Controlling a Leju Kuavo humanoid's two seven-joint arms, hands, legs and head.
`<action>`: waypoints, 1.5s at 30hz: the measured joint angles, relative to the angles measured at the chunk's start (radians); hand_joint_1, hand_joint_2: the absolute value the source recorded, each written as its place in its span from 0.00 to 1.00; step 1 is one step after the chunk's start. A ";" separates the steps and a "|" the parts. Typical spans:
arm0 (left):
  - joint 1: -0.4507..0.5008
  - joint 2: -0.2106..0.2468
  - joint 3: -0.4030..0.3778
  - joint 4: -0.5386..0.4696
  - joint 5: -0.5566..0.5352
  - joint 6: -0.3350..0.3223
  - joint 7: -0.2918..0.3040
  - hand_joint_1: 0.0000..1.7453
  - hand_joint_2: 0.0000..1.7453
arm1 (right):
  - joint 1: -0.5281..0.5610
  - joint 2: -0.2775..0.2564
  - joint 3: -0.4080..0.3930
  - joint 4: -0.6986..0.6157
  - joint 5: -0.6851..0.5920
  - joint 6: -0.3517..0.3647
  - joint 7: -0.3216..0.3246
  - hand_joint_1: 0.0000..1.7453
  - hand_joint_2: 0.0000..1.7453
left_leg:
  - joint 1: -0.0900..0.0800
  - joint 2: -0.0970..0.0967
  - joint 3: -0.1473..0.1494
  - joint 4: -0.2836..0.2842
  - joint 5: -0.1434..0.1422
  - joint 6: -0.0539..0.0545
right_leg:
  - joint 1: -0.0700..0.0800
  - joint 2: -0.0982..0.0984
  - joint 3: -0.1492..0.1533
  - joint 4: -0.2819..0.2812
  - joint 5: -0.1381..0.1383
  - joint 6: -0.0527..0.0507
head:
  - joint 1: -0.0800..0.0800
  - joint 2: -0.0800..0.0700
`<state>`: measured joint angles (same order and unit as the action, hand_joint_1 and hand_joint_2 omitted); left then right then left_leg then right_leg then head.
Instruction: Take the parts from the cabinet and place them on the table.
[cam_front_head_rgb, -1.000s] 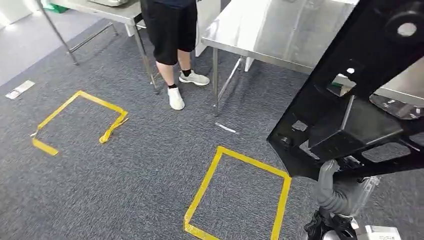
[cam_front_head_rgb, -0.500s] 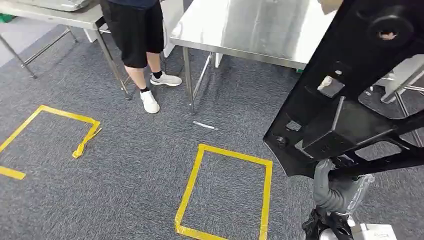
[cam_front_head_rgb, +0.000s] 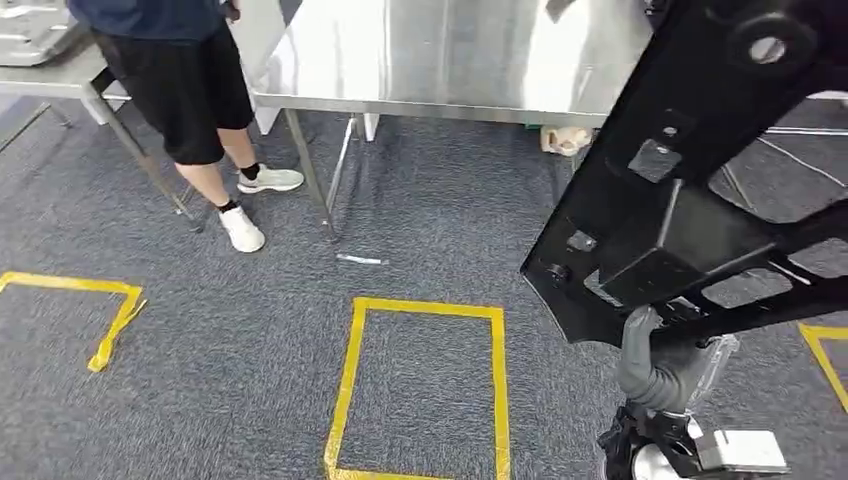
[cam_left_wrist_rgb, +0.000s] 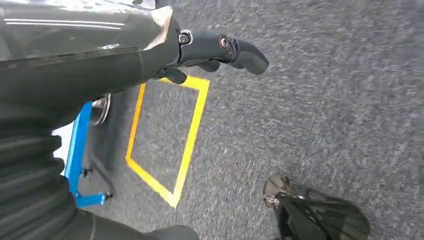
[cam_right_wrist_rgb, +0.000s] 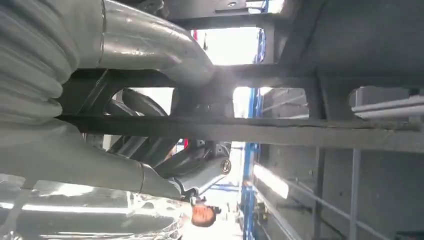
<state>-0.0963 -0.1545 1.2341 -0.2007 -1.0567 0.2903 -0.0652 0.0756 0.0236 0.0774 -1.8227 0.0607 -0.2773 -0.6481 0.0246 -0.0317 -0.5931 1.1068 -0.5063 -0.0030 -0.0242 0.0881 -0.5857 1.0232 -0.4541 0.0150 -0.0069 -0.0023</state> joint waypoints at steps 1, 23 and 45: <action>0.001 0.000 0.000 0.000 0.000 -0.002 0.000 0.00 1.00 | -0.001 0.000 0.000 0.000 0.000 0.000 0.000 1.00 1.00 | 0.007 -0.061 0.023 -0.053 0.002 0.001 | 0.002 0.009 -0.004 0.002 0.000 0.003 | 0.001 0.000; 0.003 0.007 -0.001 0.000 -0.012 -0.017 -0.030 0.00 1.00 | 0.025 -0.019 -0.001 -0.002 0.029 -0.031 -0.003 1.00 1.00 | -0.010 0.045 0.052 -0.093 0.003 0.037 | 0.001 -0.087 0.004 -0.004 -0.007 0.050 | 0.010 0.000; 0.003 0.003 -0.002 0.000 -0.019 -0.001 -0.019 0.00 1.00 | 0.020 -0.020 0.002 0.000 0.045 -0.016 0.006 1.00 1.00 | 0.014 0.047 0.088 -0.134 0.009 0.015 | -0.026 -0.091 -0.065 0.100 -0.006 0.100 | 0.016 0.000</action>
<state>-0.0933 -0.1511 1.2325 -0.2007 -1.0758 0.2892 -0.0839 0.0952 0.0034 0.0793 -1.8227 0.1057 -0.2933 -0.6420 0.0389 0.0156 -0.5050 0.9732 -0.4975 0.0120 -0.0506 -0.0031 -0.6511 1.1234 -0.4600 0.1151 0.0092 -0.0023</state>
